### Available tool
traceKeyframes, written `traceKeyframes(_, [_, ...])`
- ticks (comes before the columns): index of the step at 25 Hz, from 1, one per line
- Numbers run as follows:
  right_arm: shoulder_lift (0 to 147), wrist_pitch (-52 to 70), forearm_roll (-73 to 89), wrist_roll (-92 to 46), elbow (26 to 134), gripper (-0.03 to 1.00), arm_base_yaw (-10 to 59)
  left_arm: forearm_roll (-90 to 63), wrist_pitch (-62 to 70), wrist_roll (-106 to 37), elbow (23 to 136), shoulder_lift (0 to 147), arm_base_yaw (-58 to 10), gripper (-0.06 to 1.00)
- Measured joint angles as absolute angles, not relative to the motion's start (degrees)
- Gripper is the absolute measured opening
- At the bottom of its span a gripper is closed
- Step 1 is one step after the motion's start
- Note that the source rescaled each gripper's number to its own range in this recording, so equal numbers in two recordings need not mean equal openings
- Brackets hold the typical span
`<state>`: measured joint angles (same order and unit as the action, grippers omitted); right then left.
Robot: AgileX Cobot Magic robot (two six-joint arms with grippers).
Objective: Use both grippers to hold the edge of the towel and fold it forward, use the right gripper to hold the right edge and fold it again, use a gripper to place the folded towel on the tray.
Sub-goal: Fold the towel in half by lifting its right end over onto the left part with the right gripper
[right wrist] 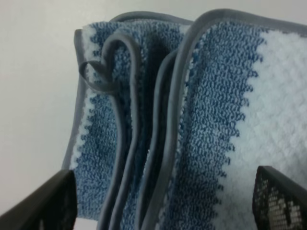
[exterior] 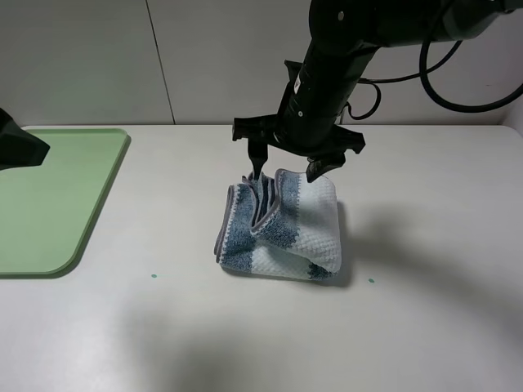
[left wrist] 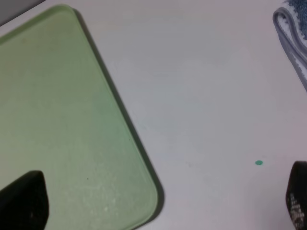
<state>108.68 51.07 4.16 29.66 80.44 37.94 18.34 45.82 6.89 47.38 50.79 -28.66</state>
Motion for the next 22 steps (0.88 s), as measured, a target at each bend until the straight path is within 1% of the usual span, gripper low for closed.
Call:
traceKeyframes(7, [108.7, 51.4, 4.5, 28.9, 80.4, 0.81, 37.9, 18.3, 45.8, 6.9, 47.4, 50.8, -28.7, 1.00])
traceKeyframes(11, [108.5, 54.6, 4.5, 25.8, 80.4, 0.81, 37.9, 18.3, 45.8, 6.9, 47.4, 50.8, -28.7, 1.00])
traceKeyframes(13, [108.0, 55.8, 4.1, 22.6, 80.4, 0.83, 37.9, 18.3, 45.8, 6.9, 47.4, 50.8, -28.7, 1.00])
traceKeyframes(16, [106.0, 56.6, 1.5, 20.6, 80.4, 0.95, 37.9, 18.3, 45.5, 6.9, 47.4, 50.8, -28.7, 1.00])
traceKeyframes(17, [104.2, 58.3, -2.6, 21.6, 80.4, 0.98, 37.9, 18.3, 45.3, 6.9, 47.4, 50.8, -28.7, 1.00])
traceKeyframes(22, [102.1, 65.4, -15.3, 25.2, 80.6, 1.00, 37.9, 18.3, 45.3, 6.9, 47.4, 50.8, -28.7, 1.00])
